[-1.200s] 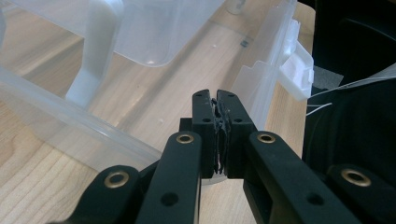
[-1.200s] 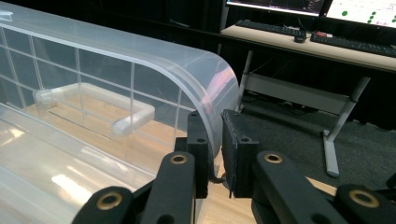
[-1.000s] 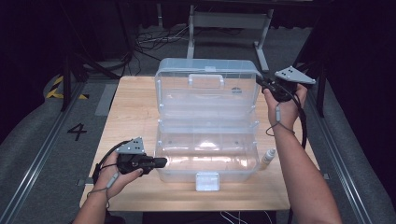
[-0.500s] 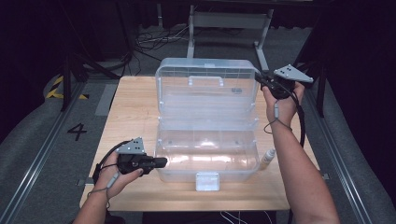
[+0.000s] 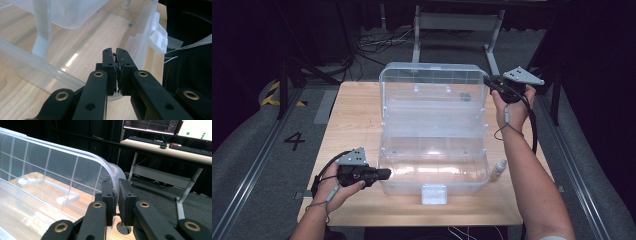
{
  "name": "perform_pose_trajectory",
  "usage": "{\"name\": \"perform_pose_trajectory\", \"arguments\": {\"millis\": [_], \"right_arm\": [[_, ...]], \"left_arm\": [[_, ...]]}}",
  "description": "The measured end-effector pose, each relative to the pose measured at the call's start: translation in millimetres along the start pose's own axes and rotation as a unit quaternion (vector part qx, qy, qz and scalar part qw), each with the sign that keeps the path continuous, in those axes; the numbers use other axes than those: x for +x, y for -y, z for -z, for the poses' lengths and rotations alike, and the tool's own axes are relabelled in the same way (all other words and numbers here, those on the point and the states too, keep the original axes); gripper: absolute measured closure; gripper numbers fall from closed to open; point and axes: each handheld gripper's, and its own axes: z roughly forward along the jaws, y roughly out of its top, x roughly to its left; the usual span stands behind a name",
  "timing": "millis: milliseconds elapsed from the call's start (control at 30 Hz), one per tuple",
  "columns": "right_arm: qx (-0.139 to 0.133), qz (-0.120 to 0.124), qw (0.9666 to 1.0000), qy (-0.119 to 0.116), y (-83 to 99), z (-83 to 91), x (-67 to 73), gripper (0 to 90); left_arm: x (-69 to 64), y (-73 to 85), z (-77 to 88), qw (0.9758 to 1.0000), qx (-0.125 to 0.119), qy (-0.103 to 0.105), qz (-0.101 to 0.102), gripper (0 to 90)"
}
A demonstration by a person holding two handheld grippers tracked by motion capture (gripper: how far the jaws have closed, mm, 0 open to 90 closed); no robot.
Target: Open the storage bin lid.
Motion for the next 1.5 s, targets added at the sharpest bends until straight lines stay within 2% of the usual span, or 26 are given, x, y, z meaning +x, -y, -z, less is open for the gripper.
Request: {"name": "perform_pose_trajectory", "arguments": {"millis": [1033, 1500], "right_arm": [[0.018, -0.016, 0.9994, -0.027, 6.6, -29.1, -16.7, 83.5], [0.029, -0.029, 0.9986, -0.032, 11.1, -42.5, -22.5, 83.4]], "left_arm": [[1.2, 0.9, -0.4, 1.0, -0.004, 0.005, -0.002, 85.6], [-0.9, 3.2, -1.3, 0.9999, -0.015, -0.003, -0.004, 85.3]]}}
